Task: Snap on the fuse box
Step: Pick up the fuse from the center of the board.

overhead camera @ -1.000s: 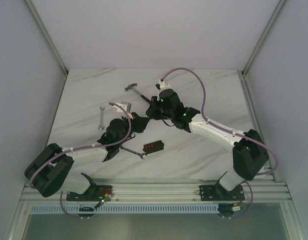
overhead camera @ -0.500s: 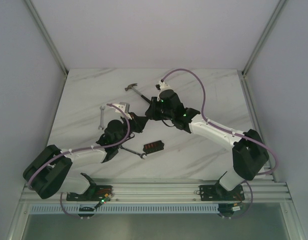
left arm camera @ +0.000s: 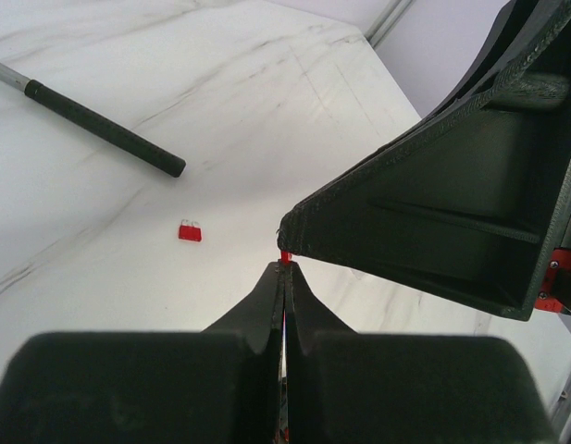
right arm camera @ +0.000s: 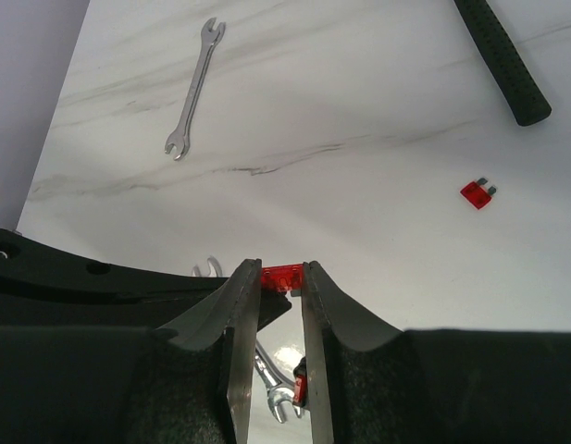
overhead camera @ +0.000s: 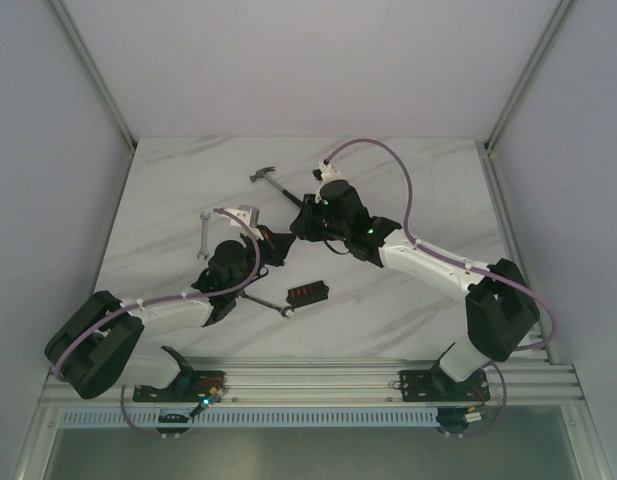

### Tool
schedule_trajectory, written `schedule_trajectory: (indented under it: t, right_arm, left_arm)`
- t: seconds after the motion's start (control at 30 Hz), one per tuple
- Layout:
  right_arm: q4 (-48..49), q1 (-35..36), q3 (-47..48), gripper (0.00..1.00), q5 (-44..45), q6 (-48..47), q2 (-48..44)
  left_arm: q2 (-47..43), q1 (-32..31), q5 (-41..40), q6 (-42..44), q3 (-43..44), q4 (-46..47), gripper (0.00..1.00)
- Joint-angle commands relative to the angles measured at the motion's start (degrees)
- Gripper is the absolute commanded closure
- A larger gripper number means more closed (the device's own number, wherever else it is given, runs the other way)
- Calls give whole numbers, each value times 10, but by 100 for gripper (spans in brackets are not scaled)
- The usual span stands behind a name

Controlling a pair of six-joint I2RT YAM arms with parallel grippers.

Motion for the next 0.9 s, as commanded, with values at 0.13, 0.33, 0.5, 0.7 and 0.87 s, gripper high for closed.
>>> schedule_trajectory:
  t: [0.13, 0.33, 0.5, 0.7, 0.87]
  right_arm:
    - [22, -8, -6, 57, -54, -49, -44]
    - [-15, -51, 9, 52, -156, -191, -81]
    - [-72, -67, 16, 46, -183, -317, -120]
    - [-108, -67, -5, 42, -230, -488, -168]
    - [-114, -68, -51, 41, -311, -644, -218]
  left_arm:
    - [-28, -2, 10, 48, 0, -13, 100]
    - [-70, 8, 36, 104, -3, -71, 100]
    - [-106, 28, 104, 142, -2, -106, 100]
    - [-121, 37, 203, 186, 25, -140, 100]
    - [-123, 38, 293, 220, 50, -160, 100]
